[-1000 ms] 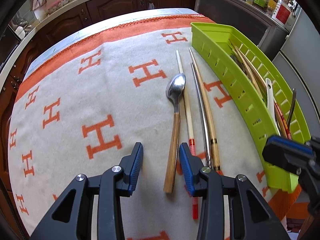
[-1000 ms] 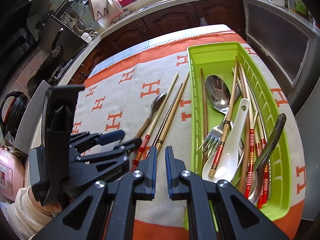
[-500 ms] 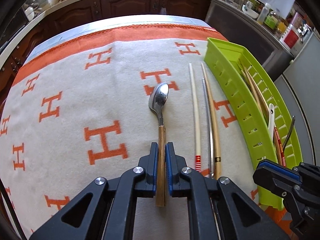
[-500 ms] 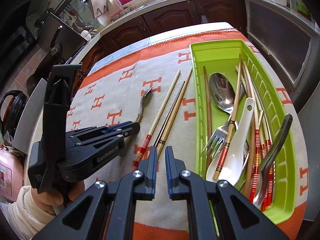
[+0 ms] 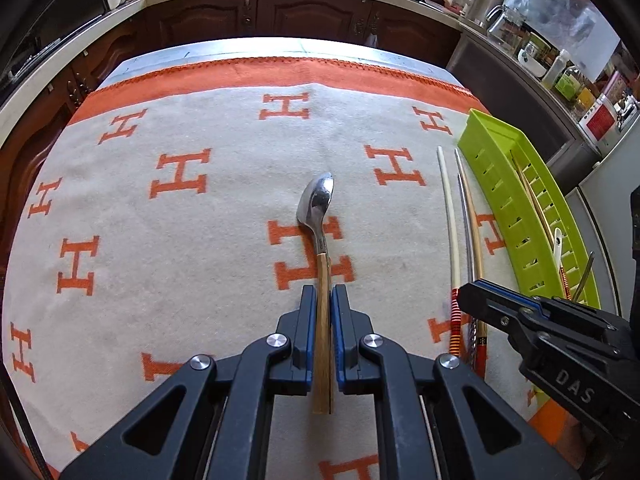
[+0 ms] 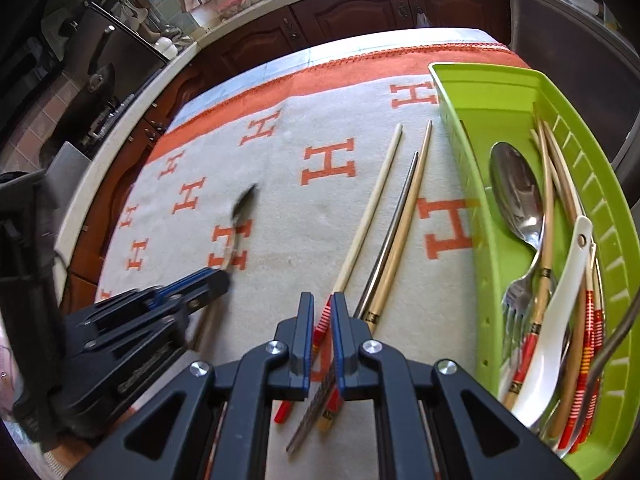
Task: Organize utensils
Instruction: 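Grasp a red-banded white chopstick with the right tool while the left tool holds the spoon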
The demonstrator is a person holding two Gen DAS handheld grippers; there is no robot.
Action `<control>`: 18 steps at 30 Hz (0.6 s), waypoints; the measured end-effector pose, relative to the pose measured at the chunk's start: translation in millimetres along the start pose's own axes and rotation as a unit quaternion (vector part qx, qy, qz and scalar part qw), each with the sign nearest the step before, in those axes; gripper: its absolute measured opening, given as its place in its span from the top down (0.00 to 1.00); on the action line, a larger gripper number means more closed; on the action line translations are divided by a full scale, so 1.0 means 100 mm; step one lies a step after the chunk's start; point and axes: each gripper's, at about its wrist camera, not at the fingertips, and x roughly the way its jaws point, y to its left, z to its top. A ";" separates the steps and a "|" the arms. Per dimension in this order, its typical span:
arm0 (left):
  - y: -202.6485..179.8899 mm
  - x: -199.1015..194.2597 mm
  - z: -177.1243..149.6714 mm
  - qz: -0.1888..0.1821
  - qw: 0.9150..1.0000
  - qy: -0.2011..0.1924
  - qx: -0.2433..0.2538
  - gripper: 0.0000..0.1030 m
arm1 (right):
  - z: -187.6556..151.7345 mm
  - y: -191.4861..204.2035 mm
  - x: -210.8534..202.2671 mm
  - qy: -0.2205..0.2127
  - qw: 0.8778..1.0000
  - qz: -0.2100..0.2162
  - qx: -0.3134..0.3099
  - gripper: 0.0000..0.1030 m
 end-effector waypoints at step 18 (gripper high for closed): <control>0.25 -0.20 -0.07 -0.033 0.999 -0.017 -0.018 0.95 | 0.02 0.28 0.21 -0.009 0.991 -0.126 -0.042 0.94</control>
